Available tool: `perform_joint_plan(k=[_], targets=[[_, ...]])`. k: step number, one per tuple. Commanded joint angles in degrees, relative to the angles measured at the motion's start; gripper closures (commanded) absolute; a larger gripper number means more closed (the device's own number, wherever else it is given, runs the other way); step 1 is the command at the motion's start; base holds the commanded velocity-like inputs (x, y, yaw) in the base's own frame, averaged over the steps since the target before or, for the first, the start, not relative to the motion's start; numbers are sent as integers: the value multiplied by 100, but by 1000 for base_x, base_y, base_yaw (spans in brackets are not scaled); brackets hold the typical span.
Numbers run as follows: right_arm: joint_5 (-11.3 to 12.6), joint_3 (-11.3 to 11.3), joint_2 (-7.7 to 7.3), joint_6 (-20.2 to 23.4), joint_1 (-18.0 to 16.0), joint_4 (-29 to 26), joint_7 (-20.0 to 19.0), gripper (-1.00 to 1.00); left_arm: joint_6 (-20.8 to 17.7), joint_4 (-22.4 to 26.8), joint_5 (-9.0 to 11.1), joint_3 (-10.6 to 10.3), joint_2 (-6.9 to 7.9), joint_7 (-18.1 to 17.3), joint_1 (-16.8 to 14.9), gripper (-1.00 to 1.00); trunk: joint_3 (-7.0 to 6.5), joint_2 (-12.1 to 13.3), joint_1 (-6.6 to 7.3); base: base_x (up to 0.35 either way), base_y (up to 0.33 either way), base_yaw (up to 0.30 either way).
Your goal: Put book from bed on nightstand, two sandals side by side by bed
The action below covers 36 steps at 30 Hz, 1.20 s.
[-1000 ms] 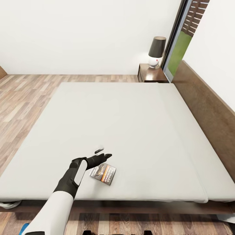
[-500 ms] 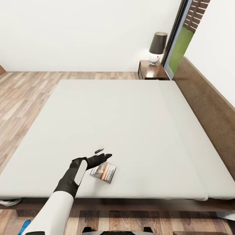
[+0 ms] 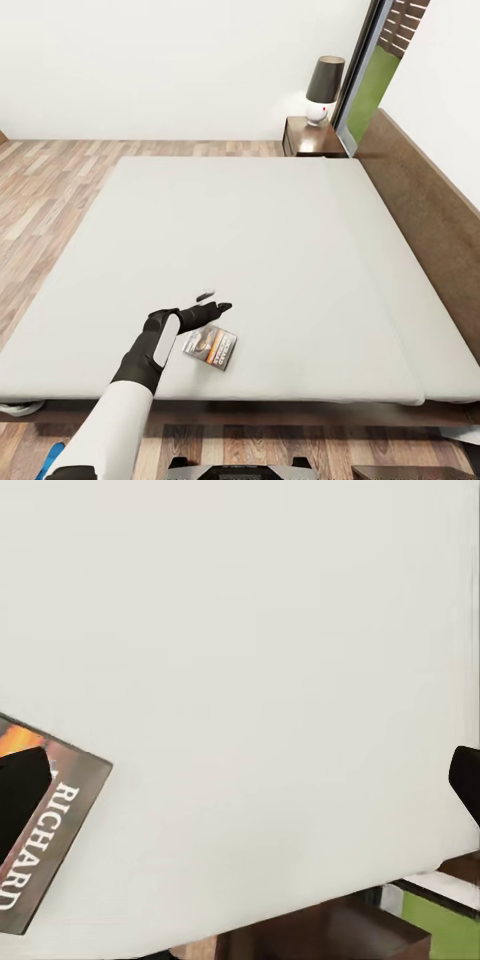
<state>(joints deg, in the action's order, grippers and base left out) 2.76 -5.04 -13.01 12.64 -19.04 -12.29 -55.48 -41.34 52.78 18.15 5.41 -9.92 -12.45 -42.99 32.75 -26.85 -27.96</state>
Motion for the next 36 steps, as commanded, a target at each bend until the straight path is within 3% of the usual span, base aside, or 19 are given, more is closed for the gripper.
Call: perform_joint_plan(k=[1, 4, 8, 16, 20, 26, 27, 31, 36], targets=[[28, -22, 0, 59, 0, 1, -21, -100, -88, 16, -10, 26, -8, -19, -54, -100, 16, -8, -2, 0, 0, 0], [24, -16, 0, 55, -2, 5, -20, -100, -232, 29, -7, 28, 6, 24, -388, -100, 44, -8, -2, 0, 0, 0], [28, -15, 0, 54, 4, 4, -21, -100, -275, 19, -11, 36, 22, 225, -523, -100, 80, -8, -2, 0, 0, 0], [31, -16, 0, 11, 3, -1, -31, -100, -262, -2, -10, 39, 25, 1298, -547, -100, 152, -8, -2, 0, 0, 0], [32, -15, 0, -19, 3, -2, -37, -100, -260, -4, -7, 32, 19, 1505, -550, -100, 188, -8, -2, 0, 0, 0], [32, -14, 0, -24, 5, -2, -34, -100, -267, 41, 4, 31, 19, 1532, -550, -100, 243, -8, -2, 0, 0, 0], [32, -14, 0, -25, 5, -2, -33, -100, -268, 52, 63, 31, 18, 1520, -550, -100, 252, -8, -2, 0, 0, 0], [32, -15, 0, -25, 5, -2, -33, -100, -266, 64, 748, 31, 24, 1481, -552, -100, 288, -8, -2, 0, 0, 0], [32, -16, 0, -25, 4, -2, -40, -100, -258, 75, 1094, 31, 27, 1455, -553, -100, 333, -8, -2, 0, 0, 0]])
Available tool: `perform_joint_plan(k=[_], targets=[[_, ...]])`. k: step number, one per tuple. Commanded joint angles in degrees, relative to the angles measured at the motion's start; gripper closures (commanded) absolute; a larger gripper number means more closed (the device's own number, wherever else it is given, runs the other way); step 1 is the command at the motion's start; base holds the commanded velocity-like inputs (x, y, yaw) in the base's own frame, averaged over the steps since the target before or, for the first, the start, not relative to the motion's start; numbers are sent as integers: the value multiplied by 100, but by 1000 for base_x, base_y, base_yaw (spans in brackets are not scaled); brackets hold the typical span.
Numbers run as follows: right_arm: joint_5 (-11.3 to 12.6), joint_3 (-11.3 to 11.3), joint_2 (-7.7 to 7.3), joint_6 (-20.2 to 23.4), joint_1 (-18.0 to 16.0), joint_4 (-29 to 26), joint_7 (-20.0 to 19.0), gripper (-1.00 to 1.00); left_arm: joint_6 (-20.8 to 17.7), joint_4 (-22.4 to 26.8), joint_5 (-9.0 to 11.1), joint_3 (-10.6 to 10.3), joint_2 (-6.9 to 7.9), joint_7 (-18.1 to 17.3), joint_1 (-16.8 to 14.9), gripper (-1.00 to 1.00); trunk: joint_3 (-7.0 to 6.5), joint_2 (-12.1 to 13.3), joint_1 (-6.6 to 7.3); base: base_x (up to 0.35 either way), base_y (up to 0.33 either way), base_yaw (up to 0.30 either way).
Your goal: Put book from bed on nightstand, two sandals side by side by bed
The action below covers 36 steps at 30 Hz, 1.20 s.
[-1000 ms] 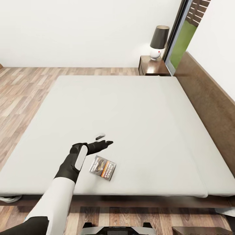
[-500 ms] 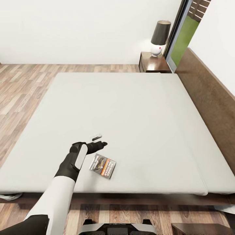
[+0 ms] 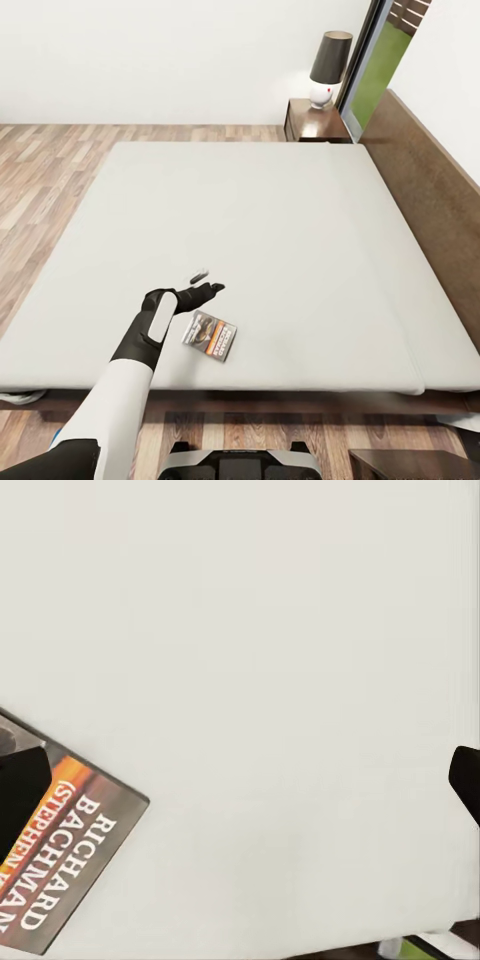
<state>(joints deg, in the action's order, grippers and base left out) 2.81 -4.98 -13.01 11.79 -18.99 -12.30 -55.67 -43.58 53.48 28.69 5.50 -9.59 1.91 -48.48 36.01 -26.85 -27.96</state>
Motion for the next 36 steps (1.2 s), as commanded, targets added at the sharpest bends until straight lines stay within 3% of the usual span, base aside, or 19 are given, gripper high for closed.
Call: perform_joint_plan(k=[1, 15, 22, 36], targets=[[27, -22, 0, 60, -1, -1, -22, -100, -32, 5, 56, 21, -7, -1, -3, -100, 16, -8, -2, 0, 0, 0], [26, -21, 0, 60, -2, -1, -15, -100, -19, 18, 77, 21, -8, -137, -3, -100, 142, -8, -2, 0, 0, 0], [26, -21, 0, 60, 0, -1, -16, -100, -10, 391, 75, 28, -7, -130, -3, -100, 203, -8, -2, 0, 0, 0], [27, -23, 0, 60, -1, -1, -21, -100, -19, 509, 76, -17, -8, -135, -2, -100, 235, -8, -2, 0, 0, 0]])
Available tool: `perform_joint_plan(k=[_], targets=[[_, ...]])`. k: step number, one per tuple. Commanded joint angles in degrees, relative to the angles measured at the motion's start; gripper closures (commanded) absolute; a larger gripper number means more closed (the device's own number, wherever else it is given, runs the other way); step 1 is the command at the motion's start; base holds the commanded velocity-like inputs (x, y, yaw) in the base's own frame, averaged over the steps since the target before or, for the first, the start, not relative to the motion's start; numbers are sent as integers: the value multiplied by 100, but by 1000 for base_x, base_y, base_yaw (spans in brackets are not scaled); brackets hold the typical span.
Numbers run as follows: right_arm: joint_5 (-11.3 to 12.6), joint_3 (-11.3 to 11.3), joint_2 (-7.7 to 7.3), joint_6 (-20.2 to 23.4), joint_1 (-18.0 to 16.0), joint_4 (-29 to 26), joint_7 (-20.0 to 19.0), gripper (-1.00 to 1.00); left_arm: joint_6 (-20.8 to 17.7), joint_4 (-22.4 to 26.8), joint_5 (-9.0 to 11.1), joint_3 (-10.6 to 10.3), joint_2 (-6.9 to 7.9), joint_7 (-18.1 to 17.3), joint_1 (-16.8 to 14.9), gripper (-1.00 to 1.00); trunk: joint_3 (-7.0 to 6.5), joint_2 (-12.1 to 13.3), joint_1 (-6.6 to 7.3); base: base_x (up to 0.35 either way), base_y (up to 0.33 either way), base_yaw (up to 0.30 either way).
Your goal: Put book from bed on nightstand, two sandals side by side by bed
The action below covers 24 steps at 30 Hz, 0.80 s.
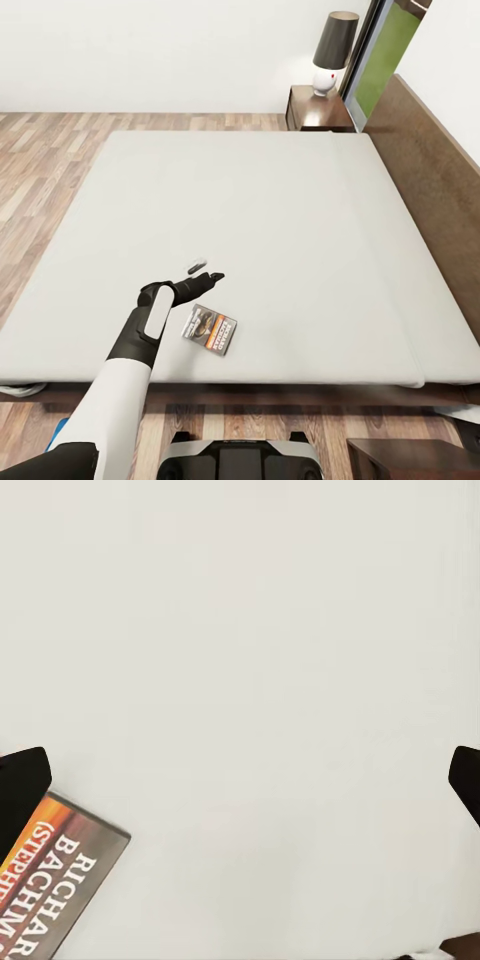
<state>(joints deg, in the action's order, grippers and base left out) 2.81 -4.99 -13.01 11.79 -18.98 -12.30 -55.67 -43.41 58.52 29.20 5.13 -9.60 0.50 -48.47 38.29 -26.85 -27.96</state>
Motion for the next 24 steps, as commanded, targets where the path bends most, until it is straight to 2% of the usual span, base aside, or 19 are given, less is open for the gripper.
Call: perform_joint_plan(k=[1, 11, 24], targets=[[27, -23, 0, 60, -1, -1, -22, -100, -36, 7, 24, 10, -7, 7, -4, -100, 14, -8, -2, 0, 0, 0], [27, -20, 0, 60, -1, -1, -23, -100, -36, 272, 15, -12, -7, 30, -4, -100, 102, -8, -2, 0, 0, 0], [27, -23, 0, 60, 0, -3, -26, -100, -45, 300, 24, -21, -7, 36, -4, -100, 219, -8, -2, 0, 0, 0]])
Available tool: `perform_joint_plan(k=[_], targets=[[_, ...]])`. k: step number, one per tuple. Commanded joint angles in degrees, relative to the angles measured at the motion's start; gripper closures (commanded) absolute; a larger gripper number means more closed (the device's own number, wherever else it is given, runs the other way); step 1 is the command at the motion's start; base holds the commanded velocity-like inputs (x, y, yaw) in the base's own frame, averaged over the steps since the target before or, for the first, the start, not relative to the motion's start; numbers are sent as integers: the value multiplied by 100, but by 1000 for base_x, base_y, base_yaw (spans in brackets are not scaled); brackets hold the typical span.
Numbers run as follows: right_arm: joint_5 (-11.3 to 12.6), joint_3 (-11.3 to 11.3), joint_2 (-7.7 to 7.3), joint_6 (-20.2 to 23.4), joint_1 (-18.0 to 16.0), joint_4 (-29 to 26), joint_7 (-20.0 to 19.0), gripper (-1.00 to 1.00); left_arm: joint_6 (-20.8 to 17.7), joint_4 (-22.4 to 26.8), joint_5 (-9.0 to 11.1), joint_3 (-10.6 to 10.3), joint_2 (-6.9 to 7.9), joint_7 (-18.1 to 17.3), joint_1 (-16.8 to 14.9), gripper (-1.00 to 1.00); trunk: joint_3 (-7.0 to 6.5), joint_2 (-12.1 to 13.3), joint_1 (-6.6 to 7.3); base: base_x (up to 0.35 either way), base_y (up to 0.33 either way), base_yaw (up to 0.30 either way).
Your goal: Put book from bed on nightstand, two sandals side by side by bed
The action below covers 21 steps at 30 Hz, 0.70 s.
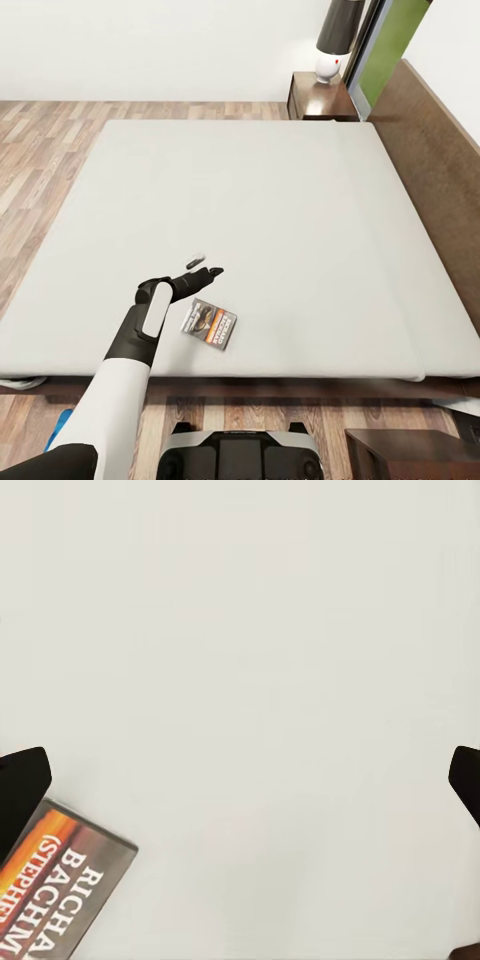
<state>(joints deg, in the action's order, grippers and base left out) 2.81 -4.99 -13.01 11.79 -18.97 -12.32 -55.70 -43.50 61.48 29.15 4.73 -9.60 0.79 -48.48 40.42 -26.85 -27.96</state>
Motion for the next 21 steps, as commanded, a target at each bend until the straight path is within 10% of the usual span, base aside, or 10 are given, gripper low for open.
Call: perform_joint_plan(k=[1, 21], targets=[[27, -22, 0, 60, -1, -2, -21, -100, -36, 4, 29, 19, -7, 9, -3, -100, 15, -8, -2, 0, 0, 0], [35, -28, 0, 60, -1, -4, -36, -100, -27, 4, 28, 10, -7, 0, -3, -100, 158, -48, -24, 0, 0, 0]])
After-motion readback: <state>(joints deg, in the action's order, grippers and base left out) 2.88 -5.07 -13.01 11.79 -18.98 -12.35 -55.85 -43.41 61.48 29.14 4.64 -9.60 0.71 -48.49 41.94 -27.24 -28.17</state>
